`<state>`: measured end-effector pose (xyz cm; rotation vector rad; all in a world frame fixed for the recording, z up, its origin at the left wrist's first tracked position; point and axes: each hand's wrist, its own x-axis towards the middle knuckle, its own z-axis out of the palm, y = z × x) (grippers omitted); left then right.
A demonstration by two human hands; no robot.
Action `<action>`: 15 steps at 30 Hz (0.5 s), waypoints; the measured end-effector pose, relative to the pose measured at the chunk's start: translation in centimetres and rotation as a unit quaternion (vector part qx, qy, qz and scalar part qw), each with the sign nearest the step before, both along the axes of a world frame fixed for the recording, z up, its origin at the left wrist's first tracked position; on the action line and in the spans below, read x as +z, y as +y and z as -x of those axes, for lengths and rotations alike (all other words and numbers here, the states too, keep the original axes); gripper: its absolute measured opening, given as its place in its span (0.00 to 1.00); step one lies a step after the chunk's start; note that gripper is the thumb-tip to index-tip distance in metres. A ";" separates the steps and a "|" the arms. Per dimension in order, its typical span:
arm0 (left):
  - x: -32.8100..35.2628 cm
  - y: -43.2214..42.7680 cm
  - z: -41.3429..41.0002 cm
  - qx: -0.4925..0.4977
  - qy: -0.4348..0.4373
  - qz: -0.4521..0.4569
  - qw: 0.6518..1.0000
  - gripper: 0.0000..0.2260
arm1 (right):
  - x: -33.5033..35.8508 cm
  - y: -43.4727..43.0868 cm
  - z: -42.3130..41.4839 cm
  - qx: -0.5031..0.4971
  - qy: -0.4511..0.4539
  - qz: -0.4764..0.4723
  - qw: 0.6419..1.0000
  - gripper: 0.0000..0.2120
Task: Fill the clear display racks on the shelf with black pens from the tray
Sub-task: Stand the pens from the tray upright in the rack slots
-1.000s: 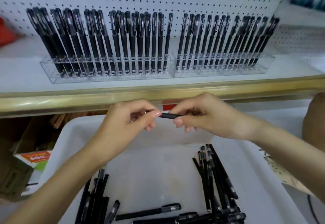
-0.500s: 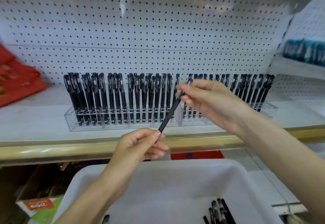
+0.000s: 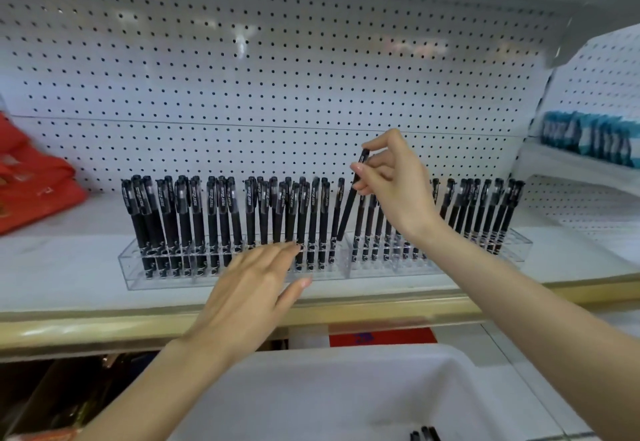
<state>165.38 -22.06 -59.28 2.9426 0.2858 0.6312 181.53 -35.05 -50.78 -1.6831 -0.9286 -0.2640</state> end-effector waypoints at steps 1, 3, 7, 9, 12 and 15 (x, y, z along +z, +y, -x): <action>-0.4 0.2 -0.1 0.000 0.000 -0.005 1.000 0.32 | -0.2 0.2 -0.2 0.000 -0.002 0.001 1.000 0.08; -1.0 0.7 -0.3 0.002 0.005 -0.016 1.000 0.37 | -0.6 0.5 -0.5 0.002 -0.005 0.002 1.000 0.08; -1.2 0.9 -0.4 -0.002 0.013 -0.025 1.000 0.38 | -1.2 1.0 -0.7 0.016 -0.004 0.050 0.999 0.07; -1.0 0.9 -0.3 -0.009 0.017 -0.017 1.000 0.39 | -1.5 1.3 -0.8 0.014 -0.011 0.083 0.996 0.04; -1.2 1.1 -0.2 -0.012 0.026 -0.011 1.000 0.37 | -1.7 1.5 -1.2 -0.003 -0.003 0.084 0.996 0.03; -1.7 1.1 0.1 -0.010 0.052 -0.038 0.998 0.34 | -2.0 1.6 -1.5 -0.014 -0.005 0.107 0.994 0.01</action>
